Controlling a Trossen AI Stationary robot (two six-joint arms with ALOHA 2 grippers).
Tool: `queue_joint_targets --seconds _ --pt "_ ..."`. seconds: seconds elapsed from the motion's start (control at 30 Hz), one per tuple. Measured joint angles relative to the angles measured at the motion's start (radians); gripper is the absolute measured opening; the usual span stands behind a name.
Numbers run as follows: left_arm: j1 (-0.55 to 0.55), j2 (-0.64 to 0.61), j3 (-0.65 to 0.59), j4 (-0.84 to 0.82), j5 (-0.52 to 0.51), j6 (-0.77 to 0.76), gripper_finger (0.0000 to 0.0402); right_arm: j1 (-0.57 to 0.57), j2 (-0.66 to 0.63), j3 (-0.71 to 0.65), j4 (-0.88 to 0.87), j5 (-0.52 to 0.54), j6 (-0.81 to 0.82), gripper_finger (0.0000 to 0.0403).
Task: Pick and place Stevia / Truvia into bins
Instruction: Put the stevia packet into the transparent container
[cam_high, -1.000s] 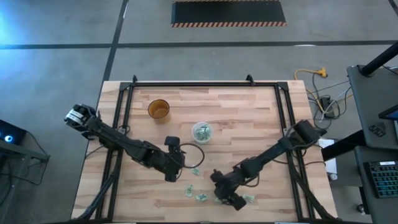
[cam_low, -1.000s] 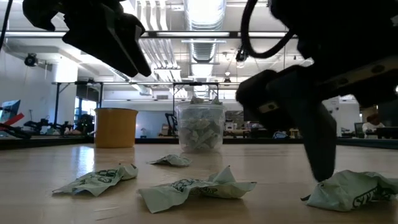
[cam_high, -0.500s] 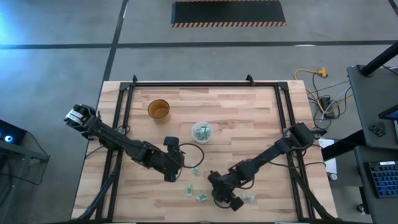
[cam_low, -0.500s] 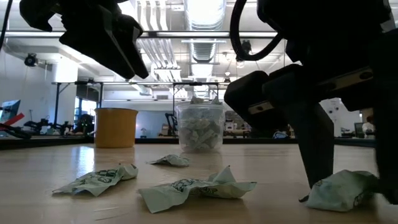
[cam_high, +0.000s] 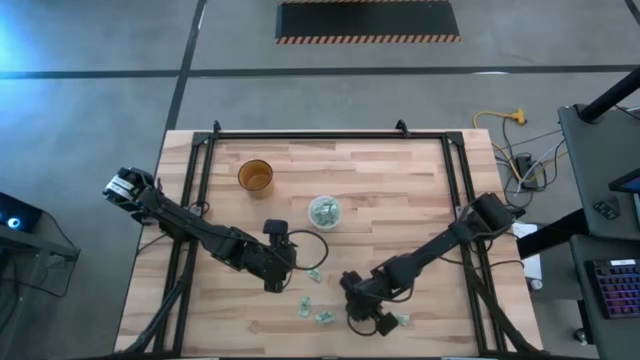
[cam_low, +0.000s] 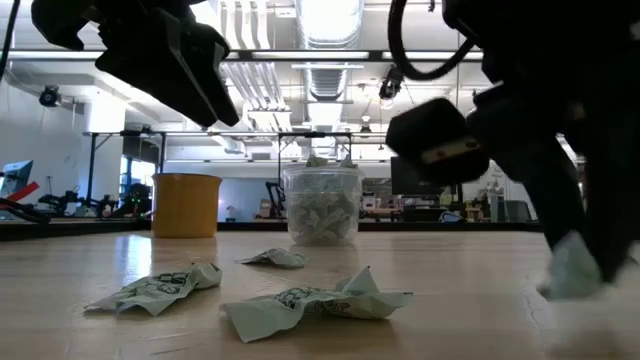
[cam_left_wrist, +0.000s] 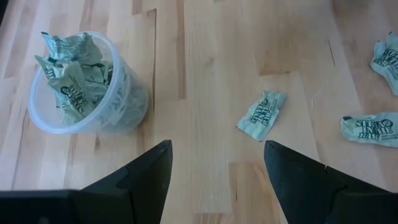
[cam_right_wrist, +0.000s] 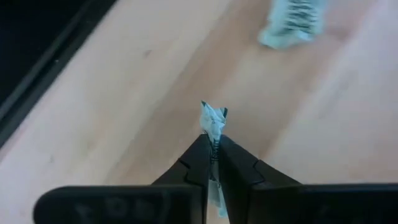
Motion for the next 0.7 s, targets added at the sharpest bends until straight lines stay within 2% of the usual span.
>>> queue_joint_targets --seconds 0.1,0.23,0.5,0.6,0.7 --pt "0.0 0.0 -0.001 -0.001 0.0 0.0 0.0238 0.003 -0.041 -0.003 -0.063 0.074 0.02 0.0018" --pt "0.001 0.0 -0.004 0.001 0.0 0.0 0.0238 0.006 -0.101 -0.004 -0.15 0.227 0.033 0.0018" --pt "0.001 0.0 -0.01 0.002 0.0 0.0 0.0238 -0.018 -0.178 -0.016 -0.184 0.591 -0.099 0.0018" --pt "0.001 0.0 -0.011 0.002 -0.001 0.002 0.0238 -0.056 -0.182 -0.016 -0.159 0.659 -0.18 0.0018" --pt "0.001 0.0 -0.011 0.004 -0.002 0.002 0.0238 -0.115 -0.181 -0.017 -0.094 0.676 -0.282 0.0018"
